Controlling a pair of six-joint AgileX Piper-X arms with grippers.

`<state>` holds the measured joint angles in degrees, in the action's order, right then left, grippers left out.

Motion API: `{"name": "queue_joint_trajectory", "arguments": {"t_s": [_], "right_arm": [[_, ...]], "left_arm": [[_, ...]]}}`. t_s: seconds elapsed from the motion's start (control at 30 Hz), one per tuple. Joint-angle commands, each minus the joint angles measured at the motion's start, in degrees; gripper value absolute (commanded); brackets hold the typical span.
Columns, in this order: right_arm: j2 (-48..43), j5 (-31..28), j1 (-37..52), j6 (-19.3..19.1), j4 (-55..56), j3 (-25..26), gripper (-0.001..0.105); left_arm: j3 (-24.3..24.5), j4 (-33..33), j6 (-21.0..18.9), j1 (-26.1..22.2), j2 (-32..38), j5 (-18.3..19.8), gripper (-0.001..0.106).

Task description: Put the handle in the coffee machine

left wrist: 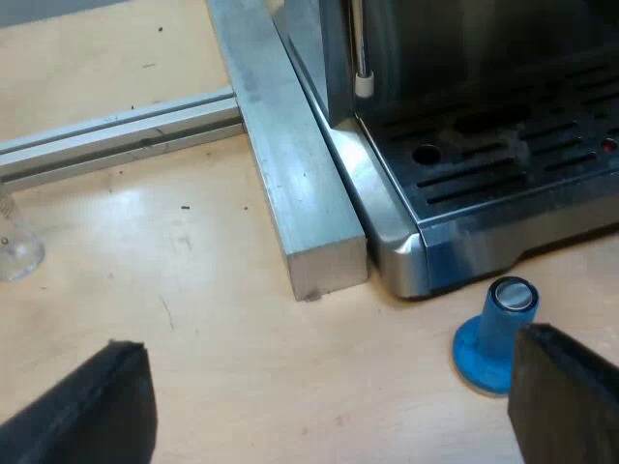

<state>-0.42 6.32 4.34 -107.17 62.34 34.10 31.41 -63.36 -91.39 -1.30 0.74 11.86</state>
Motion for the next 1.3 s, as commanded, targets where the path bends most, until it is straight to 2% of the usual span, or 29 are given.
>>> {"name": "queue_joint_trajectory", "arguments": {"t_s": [0.03, 0.3, 0.53, 0.7, 1.3], "right_arm": [[-2.49, 0.41, 0.05, -0.53, -0.42, 0.32, 0.077], [-2.49, 0.41, 0.05, -0.53, 0.5, 0.32, 0.077], [-2.49, -0.29, 0.05, -1.07, 8.85, 0.32, 0.077], [-2.49, -3.08, 0.05, -1.08, 5.61, 0.32, 0.077], [-2.49, -3.64, 0.05, -0.63, -0.52, -2.6, 0.077]], "left_arm": [[0.11, 0.27, -0.77, 0.14, 7.99, -0.47, 0.076], [0.11, 0.27, -0.77, 0.14, 7.99, -0.47, 0.076], [0.11, 0.27, -0.77, 0.14, 7.99, -0.47, 0.076], [0.11, 0.5, -0.77, 0.14, 7.99, -0.47, 0.076], [-0.03, 0.66, -0.77, 0.14, 7.99, -0.47, 0.076]]}}
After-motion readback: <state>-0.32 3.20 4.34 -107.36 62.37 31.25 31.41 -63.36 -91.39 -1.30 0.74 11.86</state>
